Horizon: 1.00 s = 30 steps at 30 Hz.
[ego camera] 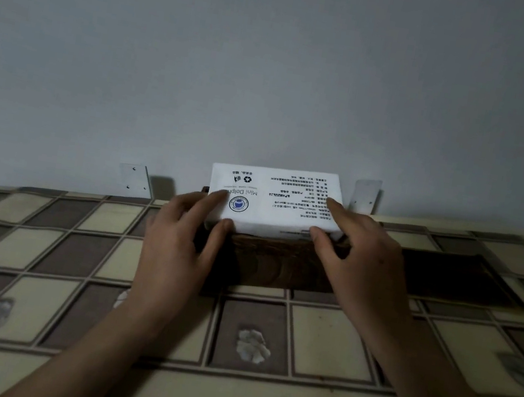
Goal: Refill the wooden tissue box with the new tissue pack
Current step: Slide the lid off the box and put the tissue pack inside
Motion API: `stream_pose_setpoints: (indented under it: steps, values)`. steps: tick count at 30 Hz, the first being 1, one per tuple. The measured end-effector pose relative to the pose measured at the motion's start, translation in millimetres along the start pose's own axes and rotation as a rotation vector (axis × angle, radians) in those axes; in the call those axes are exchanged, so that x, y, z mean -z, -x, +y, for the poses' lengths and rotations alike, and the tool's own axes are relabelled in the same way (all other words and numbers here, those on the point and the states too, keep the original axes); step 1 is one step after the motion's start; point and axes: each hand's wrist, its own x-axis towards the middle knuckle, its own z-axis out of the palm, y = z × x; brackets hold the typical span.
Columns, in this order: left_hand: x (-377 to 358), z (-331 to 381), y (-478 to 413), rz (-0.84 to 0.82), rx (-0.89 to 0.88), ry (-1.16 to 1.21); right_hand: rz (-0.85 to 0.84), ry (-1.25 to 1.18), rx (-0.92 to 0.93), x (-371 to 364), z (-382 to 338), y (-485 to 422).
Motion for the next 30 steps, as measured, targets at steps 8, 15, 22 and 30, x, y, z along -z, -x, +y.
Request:
stream_pose_setpoints:
  steps: [8, 15, 22, 30]
  values:
    - [-2, -1, 2, -0.024, 0.060, -0.123, 0.052, 0.146, -0.042, -3, -3, -2]
    - [-1, -1, 3, -0.026, 0.016, -0.209, -0.041, 0.151, -0.051, -2, -3, 0]
    - [2, 4, -1, -0.067, -0.033, -0.323, -0.129, 0.239, -0.044, -1, -5, 1]
    - [-9, 28, 2, -0.212, -0.053, -0.491, -0.272, 0.319, -0.034, -5, -12, -1]
